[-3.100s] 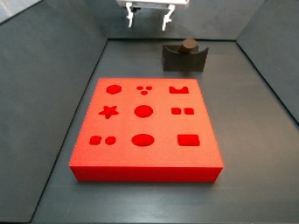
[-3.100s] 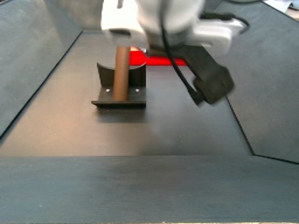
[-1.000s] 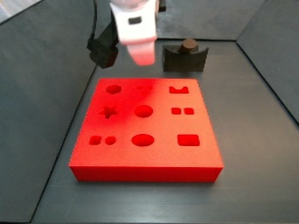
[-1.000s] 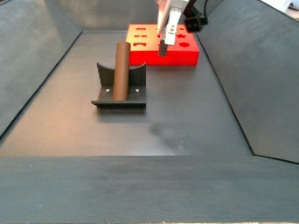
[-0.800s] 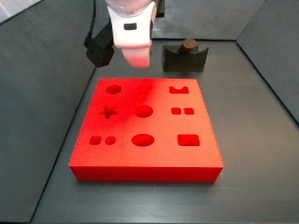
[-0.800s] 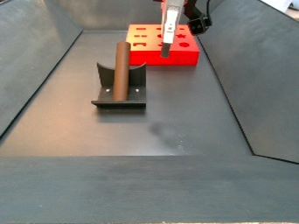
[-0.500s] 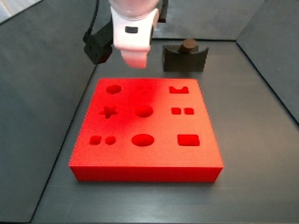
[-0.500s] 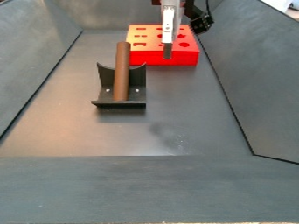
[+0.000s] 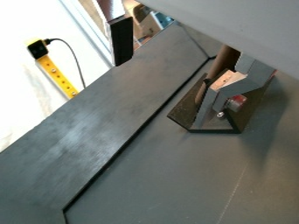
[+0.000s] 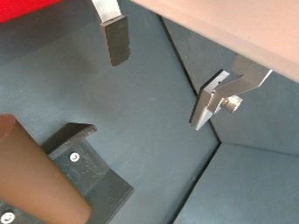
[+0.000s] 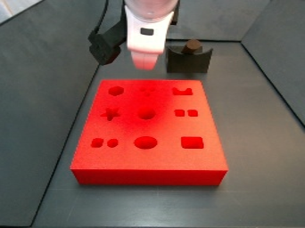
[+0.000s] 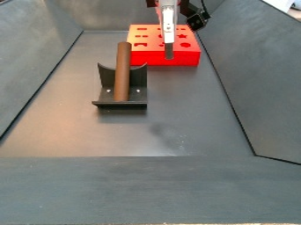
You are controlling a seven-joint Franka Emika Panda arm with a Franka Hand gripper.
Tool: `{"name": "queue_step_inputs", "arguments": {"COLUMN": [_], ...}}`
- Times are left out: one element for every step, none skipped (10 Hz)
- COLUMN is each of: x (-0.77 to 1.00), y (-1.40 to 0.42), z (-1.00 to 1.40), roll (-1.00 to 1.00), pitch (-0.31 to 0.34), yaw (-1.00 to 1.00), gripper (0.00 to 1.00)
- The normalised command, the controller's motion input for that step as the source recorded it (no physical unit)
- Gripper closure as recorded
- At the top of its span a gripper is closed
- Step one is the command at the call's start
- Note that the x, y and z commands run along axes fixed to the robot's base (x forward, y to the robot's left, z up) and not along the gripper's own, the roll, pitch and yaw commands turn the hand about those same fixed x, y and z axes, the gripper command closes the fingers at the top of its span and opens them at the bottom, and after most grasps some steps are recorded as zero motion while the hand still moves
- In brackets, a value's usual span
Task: Pick up the oval object. Move up. Place the oval object on the fixture. Regrasp the oval object. Move to above the board. Insert the oval object.
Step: Regrasp the oval object.
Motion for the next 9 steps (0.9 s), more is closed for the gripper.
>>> {"name": "queue_step_inputs", "arguments": {"x": [0.05, 0.04, 1.0, 1.0, 1.0, 1.0, 1.0, 1.0, 1.0], "y": [-0.04, -0.05, -0.02, -0.02, -0.02, -0.02, -0.02, -0.02, -0.02], "z": [-0.01, -0.01, 0.0, -0.01, -0.03, -0.04, -0.04, -0.05, -0.05], "roll": [0.08, 0.08, 0.13, 0.13, 0.15, 0.15, 0.15, 0.14, 0.13], "pitch": [-0.073, -0.121, -0.212, -0.208, -0.185, -0.164, -0.126, -0.065, -0.024], "yaw": [0.34, 0.25, 0.22, 0.15, 0.05, 0.0, -0.04, -0.07, -0.08], "gripper": [0.0, 0.0, 0.0, 0.0, 0.0, 0.0, 0.0, 0.0, 0.0]}}
